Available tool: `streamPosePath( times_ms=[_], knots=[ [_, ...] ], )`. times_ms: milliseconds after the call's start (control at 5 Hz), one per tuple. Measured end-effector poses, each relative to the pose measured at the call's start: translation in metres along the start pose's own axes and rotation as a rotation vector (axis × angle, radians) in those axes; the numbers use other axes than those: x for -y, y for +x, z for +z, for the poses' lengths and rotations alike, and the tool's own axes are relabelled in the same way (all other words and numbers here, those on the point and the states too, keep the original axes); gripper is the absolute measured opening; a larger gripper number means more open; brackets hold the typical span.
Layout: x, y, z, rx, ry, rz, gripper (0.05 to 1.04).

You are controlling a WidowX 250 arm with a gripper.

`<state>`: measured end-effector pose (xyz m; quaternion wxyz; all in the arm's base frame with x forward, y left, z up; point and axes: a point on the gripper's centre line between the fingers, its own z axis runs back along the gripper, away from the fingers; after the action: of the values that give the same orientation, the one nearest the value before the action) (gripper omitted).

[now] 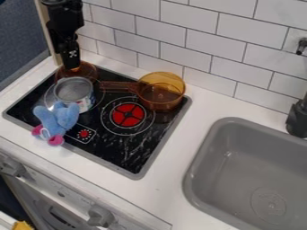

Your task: Put the brown lid on the brown pot

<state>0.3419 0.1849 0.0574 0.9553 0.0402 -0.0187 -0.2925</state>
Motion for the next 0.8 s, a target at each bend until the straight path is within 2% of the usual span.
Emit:
streamPosePath(
  times_ms=[400, 600, 800],
  knots=[
    [-0.021, 0.006, -0.023, -0.015, -0.050, 0.030, 1.000],
    [-0.022, 0.005, -0.031, -0.023, -0.044, 0.023, 1.000],
    [-0.026, 0.008, -0.032, -0.007, -0.018, 0.011, 1.000]
  ],
)
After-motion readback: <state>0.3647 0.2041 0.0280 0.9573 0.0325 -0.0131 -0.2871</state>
